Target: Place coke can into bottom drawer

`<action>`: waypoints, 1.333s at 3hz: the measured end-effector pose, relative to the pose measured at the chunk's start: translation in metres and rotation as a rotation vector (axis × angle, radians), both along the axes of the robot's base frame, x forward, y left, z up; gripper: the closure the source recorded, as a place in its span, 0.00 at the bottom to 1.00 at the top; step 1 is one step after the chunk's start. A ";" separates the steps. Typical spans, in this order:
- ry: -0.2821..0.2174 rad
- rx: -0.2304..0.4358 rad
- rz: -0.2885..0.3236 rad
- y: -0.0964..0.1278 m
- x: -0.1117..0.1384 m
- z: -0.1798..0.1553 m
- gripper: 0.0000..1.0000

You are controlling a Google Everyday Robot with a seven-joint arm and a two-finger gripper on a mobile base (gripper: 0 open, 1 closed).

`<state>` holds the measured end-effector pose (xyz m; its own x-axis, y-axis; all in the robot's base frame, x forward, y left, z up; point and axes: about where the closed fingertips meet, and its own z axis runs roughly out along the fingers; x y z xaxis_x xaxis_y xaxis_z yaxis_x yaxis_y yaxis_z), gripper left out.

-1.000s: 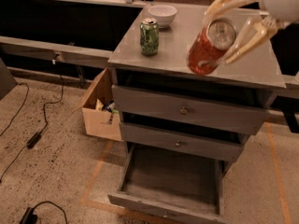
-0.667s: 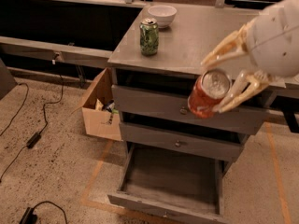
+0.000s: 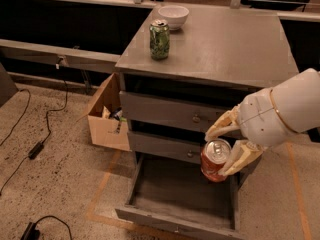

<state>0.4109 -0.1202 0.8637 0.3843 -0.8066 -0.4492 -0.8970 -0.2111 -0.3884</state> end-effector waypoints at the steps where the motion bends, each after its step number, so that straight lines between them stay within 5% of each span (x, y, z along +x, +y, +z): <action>1: -0.005 0.007 -0.005 0.000 0.001 -0.001 1.00; 2: -0.021 0.082 -0.085 -0.004 0.014 -0.035 1.00; 4: 0.062 0.311 -0.326 -0.011 0.068 -0.180 1.00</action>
Offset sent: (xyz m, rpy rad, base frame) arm 0.0556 -0.0265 -0.1392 0.3154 -0.0674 -0.3314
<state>0.4789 -0.1315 0.6836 0.0975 -0.7043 -0.7031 -0.9208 0.2042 -0.3322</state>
